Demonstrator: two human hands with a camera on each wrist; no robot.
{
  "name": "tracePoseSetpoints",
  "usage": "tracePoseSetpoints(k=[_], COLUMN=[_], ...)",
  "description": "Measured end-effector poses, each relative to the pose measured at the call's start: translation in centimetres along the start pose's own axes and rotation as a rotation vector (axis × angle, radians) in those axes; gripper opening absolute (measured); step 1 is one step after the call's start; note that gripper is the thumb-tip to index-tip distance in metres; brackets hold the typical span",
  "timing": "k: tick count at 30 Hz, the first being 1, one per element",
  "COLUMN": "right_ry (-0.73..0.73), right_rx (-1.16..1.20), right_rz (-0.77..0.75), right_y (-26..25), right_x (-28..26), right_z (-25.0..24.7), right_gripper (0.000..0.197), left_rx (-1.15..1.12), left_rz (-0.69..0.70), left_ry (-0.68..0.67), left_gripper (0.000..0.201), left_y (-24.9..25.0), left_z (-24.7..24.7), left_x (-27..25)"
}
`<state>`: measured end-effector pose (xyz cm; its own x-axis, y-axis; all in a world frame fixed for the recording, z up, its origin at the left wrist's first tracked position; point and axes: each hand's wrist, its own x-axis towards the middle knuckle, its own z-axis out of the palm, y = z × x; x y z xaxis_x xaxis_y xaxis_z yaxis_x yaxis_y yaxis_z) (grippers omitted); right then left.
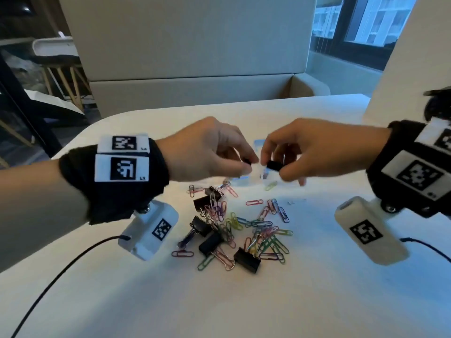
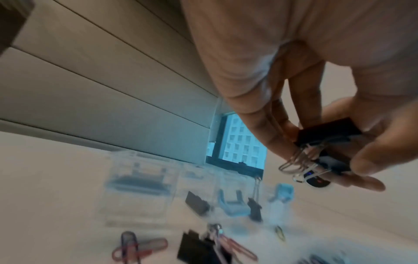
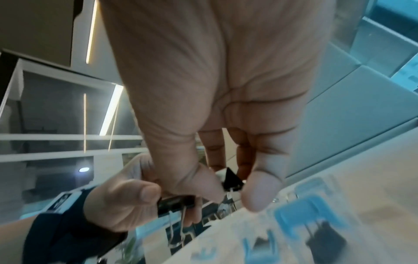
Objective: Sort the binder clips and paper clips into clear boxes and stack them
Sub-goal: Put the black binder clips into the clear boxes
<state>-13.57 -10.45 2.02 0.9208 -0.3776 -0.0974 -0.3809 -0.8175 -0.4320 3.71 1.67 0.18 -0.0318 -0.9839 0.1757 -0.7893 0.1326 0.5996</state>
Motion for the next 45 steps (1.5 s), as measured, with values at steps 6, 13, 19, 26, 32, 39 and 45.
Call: tracePoseSetpoints(k=[6, 13, 19, 26, 32, 39, 45], right_ry=[0.133, 0.161, 0.174, 0.274, 0.279, 0.264, 0.089], right_rx=[-0.023, -0.167, -0.274, -0.330, -0.346, -0.434, -0.413], right_rz=[0.011, 0.021, -0.002, 0.021, 0.035, 0.020, -0.050], right_y=[1.1, 2.5, 2.7, 3.0, 2.8, 2.8, 2.3], right_x=[2.4, 5.7, 6.9, 7.7, 7.4, 7.7, 6.6], right_z=[-2.1, -1.1, 0.0, 0.5, 0.6, 0.7, 0.3], right_gripper=[0.026, 0.023, 0.026, 0.024, 0.025, 0.025, 0.020], left_rx=[0.042, 0.228, 0.345, 0.513, 0.508, 0.495, 0.504], left_rz=[-0.230, -0.428, -0.489, -0.411, -0.341, -0.303, -0.304], left_ry=[0.190, 0.240, 0.217, 0.121, -0.045, -0.057, 0.013], left_gripper=[0.018, 0.030, 0.034, 0.017, 0.015, 0.014, 0.015], left_y=[-0.6, -2.0, -2.8, -2.6, -2.1, -1.6, -1.9], left_z=[-1.4, -0.1, 0.7, 1.5, 1.5, 1.4, 0.4], left_x=[1.8, 6.0, 8.0, 7.6, 6.7, 6.1, 5.6])
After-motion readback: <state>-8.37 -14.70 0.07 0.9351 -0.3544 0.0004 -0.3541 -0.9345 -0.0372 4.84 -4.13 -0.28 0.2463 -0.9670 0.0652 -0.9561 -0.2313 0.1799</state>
